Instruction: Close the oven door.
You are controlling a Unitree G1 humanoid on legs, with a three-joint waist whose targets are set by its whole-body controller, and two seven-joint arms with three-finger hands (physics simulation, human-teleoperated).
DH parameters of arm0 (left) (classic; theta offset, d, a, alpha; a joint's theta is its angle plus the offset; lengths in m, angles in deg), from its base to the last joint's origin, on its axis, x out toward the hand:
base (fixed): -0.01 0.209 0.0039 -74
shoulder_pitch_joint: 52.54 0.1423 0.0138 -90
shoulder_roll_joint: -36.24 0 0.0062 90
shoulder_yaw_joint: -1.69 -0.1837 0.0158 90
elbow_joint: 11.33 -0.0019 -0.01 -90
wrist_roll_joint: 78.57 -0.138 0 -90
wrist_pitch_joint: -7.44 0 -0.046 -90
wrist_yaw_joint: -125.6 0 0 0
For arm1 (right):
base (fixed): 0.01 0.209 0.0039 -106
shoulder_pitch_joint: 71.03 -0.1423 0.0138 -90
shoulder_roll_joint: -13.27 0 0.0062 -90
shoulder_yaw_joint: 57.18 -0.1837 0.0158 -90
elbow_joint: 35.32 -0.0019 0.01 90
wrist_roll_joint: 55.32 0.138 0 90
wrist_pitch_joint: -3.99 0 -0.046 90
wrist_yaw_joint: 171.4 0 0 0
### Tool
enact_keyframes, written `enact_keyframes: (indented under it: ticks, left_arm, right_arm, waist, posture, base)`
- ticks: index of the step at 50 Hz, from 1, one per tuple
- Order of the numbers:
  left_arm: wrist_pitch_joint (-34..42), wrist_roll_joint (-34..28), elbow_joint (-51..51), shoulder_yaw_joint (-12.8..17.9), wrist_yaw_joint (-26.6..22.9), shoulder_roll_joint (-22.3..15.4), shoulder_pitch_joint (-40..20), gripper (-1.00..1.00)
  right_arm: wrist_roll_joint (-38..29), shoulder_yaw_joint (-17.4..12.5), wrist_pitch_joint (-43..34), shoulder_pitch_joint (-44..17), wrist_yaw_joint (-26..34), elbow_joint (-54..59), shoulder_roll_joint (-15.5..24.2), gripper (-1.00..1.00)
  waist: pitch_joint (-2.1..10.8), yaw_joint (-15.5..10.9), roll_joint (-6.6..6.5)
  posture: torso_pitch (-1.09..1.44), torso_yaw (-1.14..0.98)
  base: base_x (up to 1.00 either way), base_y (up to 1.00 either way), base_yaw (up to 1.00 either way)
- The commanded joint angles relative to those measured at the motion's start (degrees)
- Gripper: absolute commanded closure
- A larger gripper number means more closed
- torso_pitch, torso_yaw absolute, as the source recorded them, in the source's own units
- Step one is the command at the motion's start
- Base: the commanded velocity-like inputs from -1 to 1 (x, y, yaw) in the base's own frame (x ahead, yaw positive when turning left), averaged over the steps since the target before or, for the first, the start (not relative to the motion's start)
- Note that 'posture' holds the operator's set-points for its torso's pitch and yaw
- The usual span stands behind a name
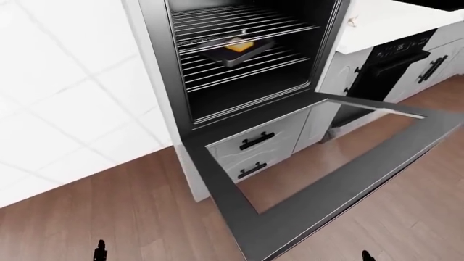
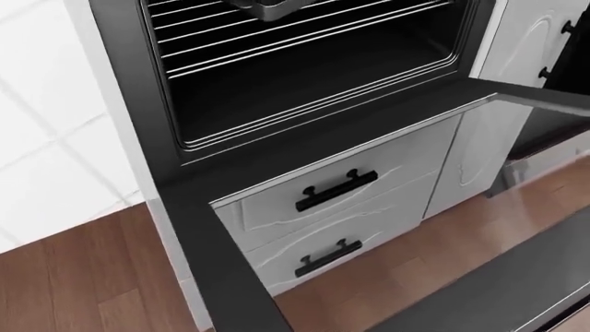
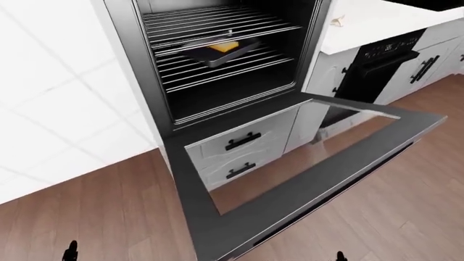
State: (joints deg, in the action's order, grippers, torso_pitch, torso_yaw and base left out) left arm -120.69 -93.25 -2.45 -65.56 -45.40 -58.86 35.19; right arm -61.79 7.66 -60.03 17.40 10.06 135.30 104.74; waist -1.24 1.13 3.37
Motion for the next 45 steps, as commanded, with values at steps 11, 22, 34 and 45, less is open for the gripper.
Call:
enact_keyframes:
  ticks: [11,22,34,45]
  left_arm:
    - [-1.3,0.9,1.4,0.9,0.9,-2.0,-0.4,-1.0]
    - [-1.4,0.9,1.4,0.9,0.9,-2.1,-0.4,-1.0]
    - [-1.4,0.9,1.4,0.9,0.9,-2.0,-0.4,-1.0]
    - [-1.4,1.0,1.4,1.0,0.8,-2.0,-0.4,-1.0]
  right_arm:
    - [0.1,0.0,1.1,-0.7,0.0,-0.9,0.5,-1.0]
    - [0.1,0.1,1.1,-0.6,0.0,-0.9,0.5,-1.0]
    - [0.1,0.1,1.1,-0.5,0.0,-0.9,0.4,-1.0]
    - [0.1,0.1,1.1,-0.5,0.0,-0.9,0.4,-1.0]
  waist:
    - [0.47,-1.2,-7.05]
    - [-0.26,-1.0,-2.23]
    - [-0.03,-0.5,-2.47]
    - [0.2,-1.3,-5.75]
  posture:
    - [0.0,0.0]
    - [0.0,0.0]
    - [0.0,0.0]
    - [0.0,0.0]
  base:
    - [0.0,0.21,0.0]
    - [0.0,0.21,0.0]
    - [0.0,0.21,0.0]
    - [0.0,0.21,0.0]
